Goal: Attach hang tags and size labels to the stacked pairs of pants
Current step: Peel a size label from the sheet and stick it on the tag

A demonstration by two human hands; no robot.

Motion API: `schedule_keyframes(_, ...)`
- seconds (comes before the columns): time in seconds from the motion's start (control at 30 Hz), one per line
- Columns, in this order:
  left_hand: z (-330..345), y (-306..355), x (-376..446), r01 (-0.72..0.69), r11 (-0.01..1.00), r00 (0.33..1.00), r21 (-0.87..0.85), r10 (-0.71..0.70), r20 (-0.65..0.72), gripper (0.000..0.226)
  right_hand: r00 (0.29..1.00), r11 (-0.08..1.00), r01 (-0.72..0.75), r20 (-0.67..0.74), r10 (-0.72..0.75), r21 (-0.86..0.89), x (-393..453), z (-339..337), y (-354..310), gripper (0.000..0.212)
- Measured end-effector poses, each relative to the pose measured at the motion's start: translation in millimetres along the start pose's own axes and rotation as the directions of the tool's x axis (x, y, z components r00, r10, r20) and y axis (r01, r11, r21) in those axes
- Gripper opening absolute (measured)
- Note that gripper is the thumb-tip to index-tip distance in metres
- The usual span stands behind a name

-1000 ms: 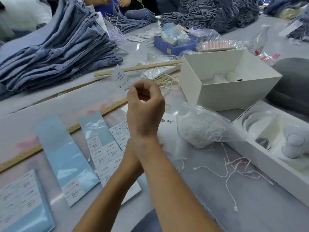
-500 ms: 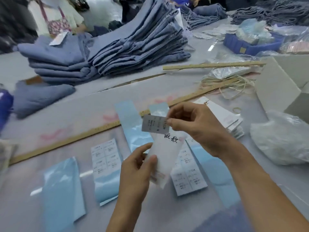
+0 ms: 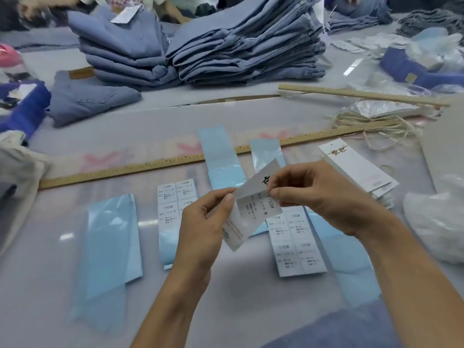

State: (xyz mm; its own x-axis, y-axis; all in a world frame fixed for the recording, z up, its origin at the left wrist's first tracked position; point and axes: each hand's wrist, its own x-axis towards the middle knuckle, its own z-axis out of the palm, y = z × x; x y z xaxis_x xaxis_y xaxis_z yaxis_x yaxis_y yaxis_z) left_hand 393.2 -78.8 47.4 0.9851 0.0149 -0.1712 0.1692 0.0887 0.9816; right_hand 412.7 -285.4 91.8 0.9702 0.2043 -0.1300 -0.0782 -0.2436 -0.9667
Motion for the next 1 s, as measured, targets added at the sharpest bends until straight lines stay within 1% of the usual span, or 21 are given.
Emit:
schedule_keyframes(0.1,0.5,0.1,-0.9,0.002,1.000,1.000,0.019,-0.002,0.021,0.021,0.999,0.999,-0.032,0.014,0.032,-0.012,0.1,0.4,0.1,0.008)
schedule_keyframes(0.23,2.3,-1.8,-1.8,0.007,1.000,0.999,0.021,-0.008,0.054,0.022,0.999,0.997,-0.037,0.017,0.038,-0.065,1.0,3.8,-0.5,0.006)
schedule_keyframes(0.5,3.3,-1.8,-2.7,-0.010,1.000,0.998,0.015,0.009,0.066,0.021,0.999,0.987,-0.048,0.006,0.049,-0.152,3.0,6.2,2.1,0.009)
schedule_keyframes(0.67,2.7,-3.2,-4.9,-0.047,0.996,0.994,0.076,0.039,0.103,0.010,1.000,0.979,-0.017,0.006,0.018,-0.201,5.6,5.6,5.1,0.014)
schedule_keyframes(0.73,3.0,-4.1,-5.2,-0.066,0.992,0.995,0.108,0.057,0.086,0.015,1.000,0.971,-0.005,-0.006,0.004,-0.241,5.6,6.8,5.7,0.015)
schedule_keyframes(0.8,3.5,-3.7,-5.3,-0.077,0.991,0.996,0.112,0.072,0.049,0.019,0.998,0.957,-0.003,-0.066,-0.017,-0.290,6.9,9.8,5.2,0.013)
schedule_keyframes(0.83,3.5,-3.4,-5.1,-0.083,0.992,0.996,0.095,0.081,0.025,0.021,0.992,0.947,-0.010,-0.121,-0.030,-0.320,8.7,11.2,6.2,0.021)
schedule_keyframes(0.9,1.6,-3.7,-3.7,-0.083,0.996,0.995,0.029,0.084,-0.045,0.021,0.959,0.943,-0.060,-0.281,-0.036,-0.327,13.0,13.7,10.4,0.054)
schedule_keyframes(0.93,0.2,-3.5,-2.6,-0.080,0.997,0.994,-0.006,0.079,-0.081,0.019,0.934,0.953,-0.108,-0.358,-0.001,-0.282,14.6,14.5,11.2,0.068)
schedule_keyframes(0.97,-1.0,-3.2,-1.6,-0.073,0.997,0.992,-0.038,0.068,-0.109,0.017,0.915,0.969,-0.158,-0.397,0.071,-0.190,15.3,16.4,11.0,0.080)
schedule_keyframes(1.0,-2.1,-2.6,-0.9,-0.061,0.995,0.991,-0.075,0.051,-0.127,0.016,0.911,0.978,-0.202,-0.377,0.166,-0.058,15.0,19.1,10.6,0.089)
